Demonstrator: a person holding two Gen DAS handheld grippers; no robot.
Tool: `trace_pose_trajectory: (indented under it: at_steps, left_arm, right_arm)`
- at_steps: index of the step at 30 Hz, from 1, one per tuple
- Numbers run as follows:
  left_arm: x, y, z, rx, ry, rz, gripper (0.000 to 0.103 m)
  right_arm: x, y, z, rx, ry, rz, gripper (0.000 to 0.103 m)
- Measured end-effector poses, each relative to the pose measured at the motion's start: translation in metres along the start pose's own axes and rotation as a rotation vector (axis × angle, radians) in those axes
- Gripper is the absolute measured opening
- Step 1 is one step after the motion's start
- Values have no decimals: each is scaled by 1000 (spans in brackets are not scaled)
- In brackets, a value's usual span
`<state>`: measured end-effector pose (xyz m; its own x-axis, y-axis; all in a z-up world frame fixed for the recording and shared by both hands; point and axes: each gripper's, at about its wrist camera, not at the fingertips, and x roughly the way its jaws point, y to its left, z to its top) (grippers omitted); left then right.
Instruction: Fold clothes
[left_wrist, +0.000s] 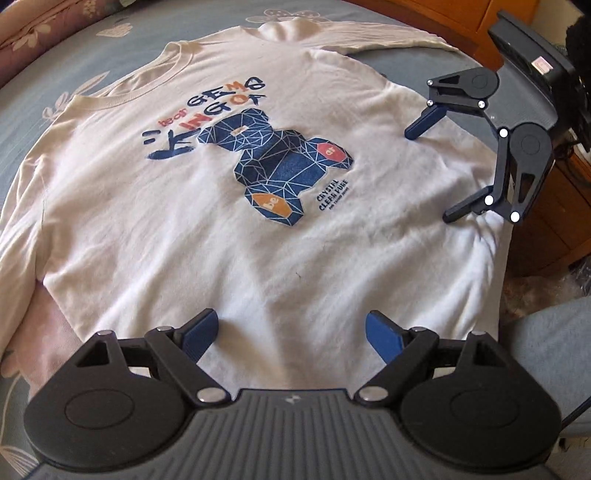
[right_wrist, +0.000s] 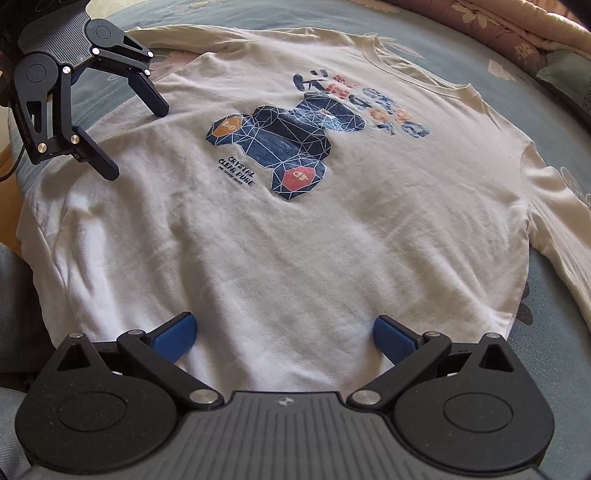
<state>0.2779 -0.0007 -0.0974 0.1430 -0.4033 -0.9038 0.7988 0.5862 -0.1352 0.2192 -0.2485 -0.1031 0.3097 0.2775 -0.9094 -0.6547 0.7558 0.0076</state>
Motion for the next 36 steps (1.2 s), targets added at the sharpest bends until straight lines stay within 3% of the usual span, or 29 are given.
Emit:
trace_pose_trajectory:
  at_steps: [2,8,11,17,20,23,27,31,34,36]
  left_arm:
    - [-10,9,3,-64,-11,-39,87]
    - [-28,65,25,-175,-127,44,87]
    - [-23,80,31,-190,-158,17,87]
    - [1,87,10,-221,-104,-81,87]
    - [-3,100,-1,-246,-132,-160,92]
    - [-9,115,6,-267,-80,-189,92]
    - [-38,147,18,-274,-137,-153,91]
    - [-60,204,28,-264,-189,-45,91]
    - [-60,249,32,-261,-179,29,89]
    - [-50,274,33,-259,-146,67,71]
  right_arm:
    - [1,0,3,-4,19,2,103]
    - [5,3,14,9,86,-16,103]
    - [5,4,23,18,109,-23,103]
    - [-5,-3,60,124,51,-57,103]
    - [-2,-7,89,170,4,-65,103]
    - [9,-7,117,229,-33,-33,103]
    - [26,-4,152,319,-87,16,103]
    - [42,8,174,359,-103,54,103]
    - [52,18,185,359,-98,62,103]
    - [55,19,186,369,-89,58,103]
